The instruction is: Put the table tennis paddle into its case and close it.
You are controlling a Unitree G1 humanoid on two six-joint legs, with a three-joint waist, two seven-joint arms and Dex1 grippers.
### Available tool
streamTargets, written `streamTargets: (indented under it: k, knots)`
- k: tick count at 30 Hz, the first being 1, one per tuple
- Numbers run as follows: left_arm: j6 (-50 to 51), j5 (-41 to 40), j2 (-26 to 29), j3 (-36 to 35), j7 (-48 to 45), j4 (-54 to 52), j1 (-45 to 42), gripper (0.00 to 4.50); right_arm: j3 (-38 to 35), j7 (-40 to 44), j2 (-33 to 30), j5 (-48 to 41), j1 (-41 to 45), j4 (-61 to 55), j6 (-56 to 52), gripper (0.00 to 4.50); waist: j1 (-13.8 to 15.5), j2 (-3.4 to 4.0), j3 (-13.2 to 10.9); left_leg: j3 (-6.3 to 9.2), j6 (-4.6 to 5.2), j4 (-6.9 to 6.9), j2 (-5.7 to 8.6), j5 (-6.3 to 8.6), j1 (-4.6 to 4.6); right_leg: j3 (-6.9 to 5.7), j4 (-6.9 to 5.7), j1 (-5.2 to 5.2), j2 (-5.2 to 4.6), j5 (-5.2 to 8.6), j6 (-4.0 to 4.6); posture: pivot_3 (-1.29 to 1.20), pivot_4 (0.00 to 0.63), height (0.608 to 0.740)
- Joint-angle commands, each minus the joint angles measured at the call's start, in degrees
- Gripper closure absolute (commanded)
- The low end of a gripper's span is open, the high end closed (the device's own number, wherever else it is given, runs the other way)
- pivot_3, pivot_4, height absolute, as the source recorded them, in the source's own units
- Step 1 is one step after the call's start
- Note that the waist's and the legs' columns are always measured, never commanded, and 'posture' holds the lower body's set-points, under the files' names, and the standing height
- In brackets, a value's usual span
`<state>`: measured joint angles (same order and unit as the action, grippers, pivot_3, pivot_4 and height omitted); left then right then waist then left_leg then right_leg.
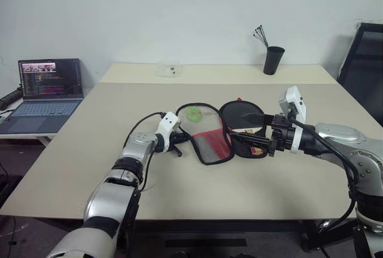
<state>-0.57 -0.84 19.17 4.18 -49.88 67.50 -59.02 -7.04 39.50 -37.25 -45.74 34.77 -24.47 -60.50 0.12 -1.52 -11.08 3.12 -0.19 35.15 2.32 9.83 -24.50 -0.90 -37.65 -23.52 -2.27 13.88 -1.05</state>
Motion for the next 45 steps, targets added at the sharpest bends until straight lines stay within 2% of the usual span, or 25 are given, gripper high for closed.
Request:
streamTargets:
  k: [1, 6, 14, 19, 23, 29, 37, 41, 45]
  knots:
    - [-3.2, 0.5, -0.8, -0.6, -0.8, -0.4, -5.1, 4.46, -1.6, -0.3, -2.3, -0.2, -0.8, -2.0, 0.8, 0.0, 0.0, -0.18, -0.1, 0.01, 0.0, 0.0, 0.0, 0.0, -0.01, 0.0, 0.01, 0.0, 0.0, 0.0, 0.0, 0.0, 0.15, 0.74]
    - [-4.9, 0.7, -3.2, -0.5, -2.3, 0.5, -9.2, 4.46, -4.1, 0.1, -6.6, -0.2, -4.7, -3.3, 0.6, 0.0, 0.0, -0.25, -0.1, -0.02, 0.01, 0.0, 0.0, 0.01, -0.07, 0.02, 0.04, -0.05, 0.0, 0.0, 0.0, 0.0, 0.15, 0.74]
    - [-6.9, 2.7, -10.4, 0.0, -1.5, 4.5, -15.7, 4.46, -10.7, -2.4, -12.2, -0.6, -11.5, -5.6, -0.1, 0.0, 0.1, -0.32, -0.2, -0.04, 0.01, 0.03, 0.0, 0.01, -0.1, 0.0, 0.06, -0.04, 0.01, -0.03, -0.05, 0.0, 0.15, 0.74]
    - [-7.1, 3.9, -15.5, -0.3, 1.0, 6.9, -19.0, 4.46, -15.3, -7.4, -12.6, -1.8, -13.0, -6.5, -3.5, 0.0, 0.0, -0.34, -0.2, -0.07, 0.01, 0.03, 0.0, 0.01, -0.11, 0.01, 0.07, -0.04, 0.01, -0.03, -0.07, 0.0, 0.15, 0.74]
    - [-7.4, 4.5, -17.4, -0.9, 2.8, 7.6, -20.4, 4.46, -16.7, -10.9, -12.1, -1.9, -13.4, -6.9, -5.5, 0.0, -0.1, -0.34, -0.2, -0.09, 0.01, 0.03, -0.01, 0.01, -0.08, 0.04, 0.04, -0.04, 0.02, -0.04, -0.08, 0.0, 0.15, 0.74]
    - [-9.1, 4.5, -13.7, -1.2, 0.0, 6.5, -17.9, 4.46, -12.7, -13.2, -10.7, 1.1, -11.8, -2.9, -3.8, 0.0, -0.3, -0.34, -0.2, -0.15, 0.01, 0.03, -0.01, 0.01, -0.04, 0.05, 0.01, -0.04, 0.05, -0.04, -0.08, 0.0, 0.15, 0.74]
    - [-9.3, -0.9, -2.0, -5.1, -11.8, -2.4, -8.3, 4.46, -1.5, -13.0, -3.6, 10.3, -0.2, 14.7, 3.6, 0.0, -1.3, -0.32, -0.2, -0.32, 0.02, 0.02, -0.04, 0.0, 0.16, 0.17, -0.19, -0.05, 0.09, -0.05, -0.06, 0.0, 0.15, 0.74]
    - [-4.4, -5.2, 3.2, -7.5, -15.2, -14.6, -0.1, 4.46, 1.9, -12.1, 0.9, 15.4, 5.6, 27.3, 9.4, 0.0, -1.6, -0.33, -0.2, -0.25, 0.02, 0.02, -0.02, 0.0, 0.12, 0.25, -0.16, -0.04, 0.06, -0.14, 0.09, 0.0, 0.15, 0.74]
    - [3.0, -8.3, 5.7, -8.6, -13.4, -30.4, 8.3, 4.46, 2.9, -11.8, 3.9, 20.0, 10.2, 39.8, 14.4, 0.0, -1.5, -0.33, -0.2, -0.22, 0.02, 0.02, -0.01, 0.0, 0.11, 0.25, -0.19, -0.04, 0.04, -0.21, 0.21, 0.0, 0.15, 0.74]
